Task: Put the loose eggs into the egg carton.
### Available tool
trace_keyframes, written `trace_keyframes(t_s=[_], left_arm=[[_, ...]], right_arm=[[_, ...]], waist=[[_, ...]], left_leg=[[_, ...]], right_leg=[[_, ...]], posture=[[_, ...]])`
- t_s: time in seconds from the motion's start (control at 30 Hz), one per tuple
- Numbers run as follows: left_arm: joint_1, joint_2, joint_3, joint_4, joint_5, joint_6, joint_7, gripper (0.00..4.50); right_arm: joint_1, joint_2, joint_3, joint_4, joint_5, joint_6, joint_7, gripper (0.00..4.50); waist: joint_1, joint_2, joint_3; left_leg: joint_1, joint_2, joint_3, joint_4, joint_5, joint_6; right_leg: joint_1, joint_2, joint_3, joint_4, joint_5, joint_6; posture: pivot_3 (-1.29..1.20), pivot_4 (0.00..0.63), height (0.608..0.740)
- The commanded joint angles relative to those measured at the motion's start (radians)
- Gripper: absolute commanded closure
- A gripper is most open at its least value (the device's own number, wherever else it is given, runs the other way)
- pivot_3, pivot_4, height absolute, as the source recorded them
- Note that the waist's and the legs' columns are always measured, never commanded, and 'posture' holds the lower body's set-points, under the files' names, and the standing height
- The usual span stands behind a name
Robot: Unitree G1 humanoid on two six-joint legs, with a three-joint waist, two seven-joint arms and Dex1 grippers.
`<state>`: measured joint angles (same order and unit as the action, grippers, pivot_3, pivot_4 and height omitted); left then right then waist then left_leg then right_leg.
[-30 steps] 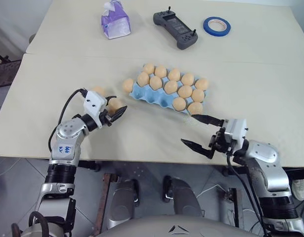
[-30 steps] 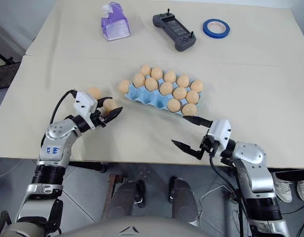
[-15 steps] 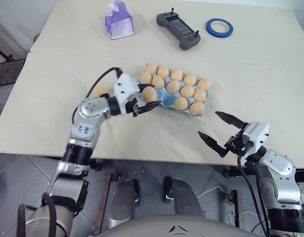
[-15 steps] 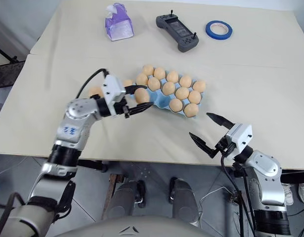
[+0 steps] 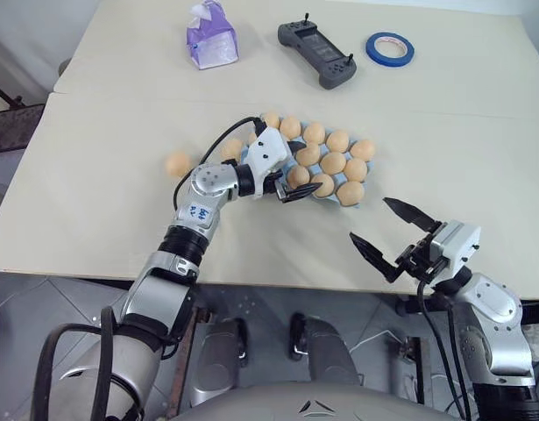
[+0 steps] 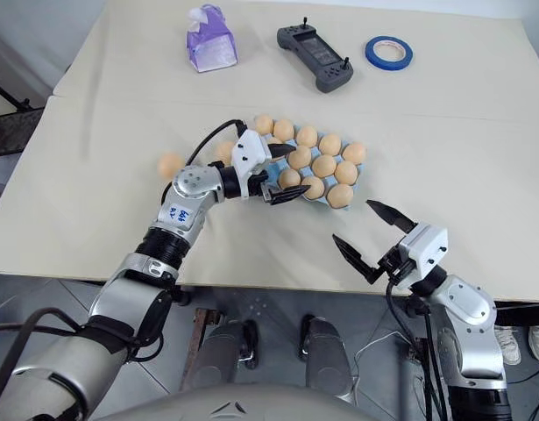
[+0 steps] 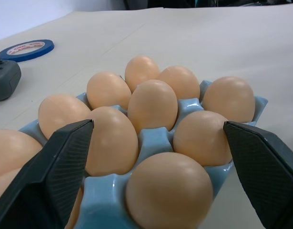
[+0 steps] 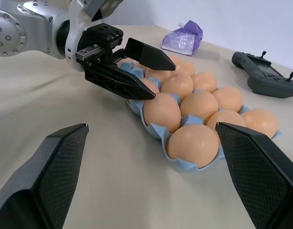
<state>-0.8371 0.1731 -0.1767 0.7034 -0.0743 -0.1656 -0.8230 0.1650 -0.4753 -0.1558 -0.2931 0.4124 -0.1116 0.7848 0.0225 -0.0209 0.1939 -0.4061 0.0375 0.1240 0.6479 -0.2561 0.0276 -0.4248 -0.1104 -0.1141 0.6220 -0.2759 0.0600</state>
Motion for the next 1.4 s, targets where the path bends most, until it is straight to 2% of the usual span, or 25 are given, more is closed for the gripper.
trace_keyframes(t_s=[0.03,0.2,0.3,0.4,0.57,0.77,0.83,0.93,1.2,1.4], left_arm=[[0.086,0.086,0.04,-0.195,-0.045,0.023,-0.063,0.03],[0.289,0.247,0.123,-0.46,-0.126,0.127,-0.113,0.03],[0.424,0.336,0.201,-0.546,-0.161,0.143,-0.116,0.03],[0.534,0.382,0.283,-0.596,-0.191,0.144,-0.081,0.03],[0.663,0.377,0.432,-0.628,-0.225,0.128,0.038,0.03],[0.755,0.354,0.5,-0.654,-0.214,0.11,0.149,0.03],[0.748,0.345,0.494,-0.659,-0.214,0.122,0.17,0.03],[0.651,0.331,0.476,-0.61,-0.21,0.141,0.215,0.03],[0.365,0.314,0.364,-0.306,-0.092,0.129,0.266,0.03],[0.263,0.295,0.314,-0.132,-0.05,0.124,0.28,0.03]], right_arm=[[-0.015,0.006,0.016,-0.047,0.021,0.0,0.006,0.0],[-0.067,0.007,0.058,-0.003,0.038,-0.027,0.08,0.0],[-0.115,0.011,0.105,0.046,0.031,-0.035,0.137,0.0],[-0.172,0.019,0.136,0.104,0.027,-0.047,0.178,0.0],[-0.243,0.026,0.157,0.176,0.024,-0.072,0.226,0.0],[-0.27,0.021,0.158,0.218,0.022,-0.092,0.262,0.0],[-0.276,0.019,0.159,0.23,0.018,-0.097,0.275,0.0],[-0.292,0.02,0.156,0.248,0.014,-0.103,0.283,0.0],[-0.303,0.025,0.157,0.266,0.003,-0.116,0.283,0.0],[-0.286,0.033,0.154,0.248,-0.001,-0.121,0.261,0.0]], waist=[[-0.007,0.0,0.0],[-0.023,0.0,0.0],[-0.027,0.0,0.0],[-0.022,0.0,0.0],[-0.02,0.0,0.0],[-0.022,0.0,0.0],[-0.023,0.0,0.0],[-0.017,0.0,0.0],[-0.003,0.0,0.0],[-0.008,0.0,0.0]], left_leg=[[0.0,0.0,0.0,0.0,0.0,0.0],[0.001,0.003,-0.001,-0.001,0.0,-0.002],[0.001,0.003,-0.001,0.0,0.0,-0.002],[0.001,0.003,-0.001,0.0,0.0,-0.002],[0.001,0.003,-0.002,0.0,-0.003,-0.007],[0.001,0.002,-0.003,-0.002,-0.004,-0.008],[0.001,0.002,-0.002,-0.002,-0.005,-0.008],[0.0,0.002,-0.002,-0.001,-0.004,-0.008],[0.001,0.002,0.0,-0.001,-0.003,-0.007],[0.0,0.003,0.005,-0.001,-0.003,-0.002]], right_leg=[[0.0,0.0,0.0,0.0,0.0,0.0],[-0.001,0.001,0.006,0.002,-0.002,-0.003],[0.0,0.001,0.006,0.003,-0.002,-0.003],[0.0,0.0,0.006,0.003,-0.002,-0.004],[0.0,-0.002,0.006,0.002,-0.002,-0.004],[0.0,-0.002,0.005,0.0,-0.002,-0.004],[0.0,-0.002,0.005,0.0,-0.002,-0.004],[0.0,-0.002,0.005,0.001,-0.002,-0.004],[0.0,-0.002,0.005,0.0,0.001,-0.002],[-0.002,0.0,0.0,0.0,0.001,-0.002]], posture=[[0.0,0.15,0.74],[0.0,0.15,0.74],[0.0,0.15,0.74],[0.0,0.15,0.74],[0.0,0.15,0.74],[0.0,0.15,0.74],[0.0,0.15,0.74],[0.0,0.15,0.74],[0.0,0.15,0.74],[0.0,0.15,0.74]])
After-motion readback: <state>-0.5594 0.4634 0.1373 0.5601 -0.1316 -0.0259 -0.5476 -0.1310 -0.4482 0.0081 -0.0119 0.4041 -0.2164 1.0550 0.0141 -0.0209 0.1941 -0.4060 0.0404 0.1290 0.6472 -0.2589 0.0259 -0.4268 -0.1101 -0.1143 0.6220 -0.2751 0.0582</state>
